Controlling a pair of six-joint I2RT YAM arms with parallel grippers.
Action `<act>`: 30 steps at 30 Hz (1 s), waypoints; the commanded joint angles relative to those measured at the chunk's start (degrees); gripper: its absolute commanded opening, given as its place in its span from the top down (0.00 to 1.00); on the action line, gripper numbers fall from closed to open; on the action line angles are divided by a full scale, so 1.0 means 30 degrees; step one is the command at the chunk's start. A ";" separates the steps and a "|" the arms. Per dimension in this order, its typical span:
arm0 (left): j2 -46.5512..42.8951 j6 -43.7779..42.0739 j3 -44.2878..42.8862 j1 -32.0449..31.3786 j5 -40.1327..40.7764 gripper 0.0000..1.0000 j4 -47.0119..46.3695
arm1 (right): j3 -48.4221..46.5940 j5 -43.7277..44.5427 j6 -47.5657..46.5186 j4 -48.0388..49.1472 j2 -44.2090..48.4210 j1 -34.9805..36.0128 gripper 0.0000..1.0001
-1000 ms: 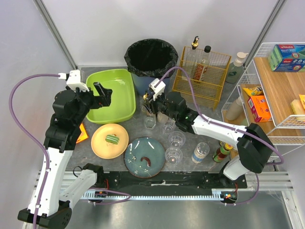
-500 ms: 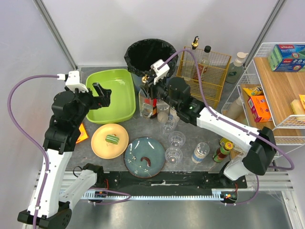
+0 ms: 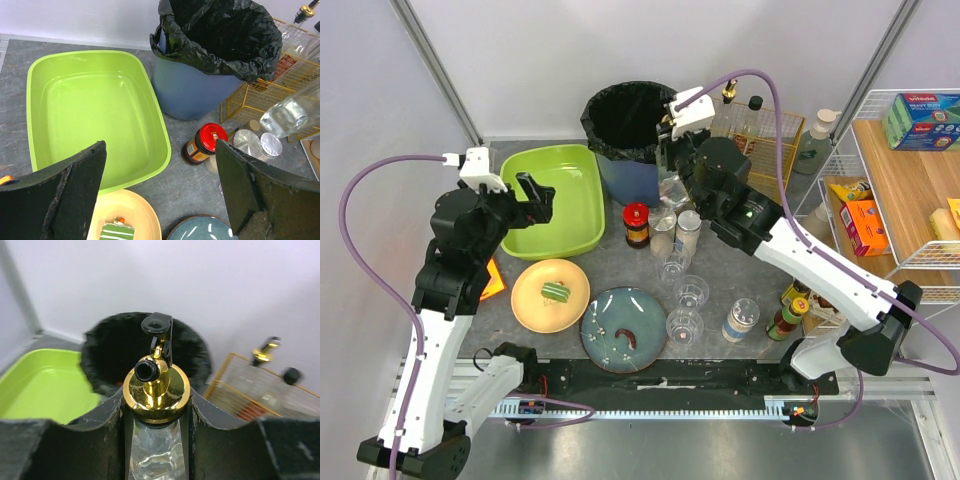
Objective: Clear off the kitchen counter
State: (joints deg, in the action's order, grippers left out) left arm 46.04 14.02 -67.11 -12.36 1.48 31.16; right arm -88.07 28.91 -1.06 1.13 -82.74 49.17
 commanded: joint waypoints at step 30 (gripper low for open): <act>0.2434 -0.0279 -0.1827 -0.0069 -0.0580 0.07 -0.1098 | -0.9488 0.7033 -0.1521 0.4543 -0.5670 -1.0032 1.00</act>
State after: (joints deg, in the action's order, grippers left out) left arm 52.12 14.04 -69.25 -12.36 -0.49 30.76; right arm -109.14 47.51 -6.61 6.02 -98.17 19.97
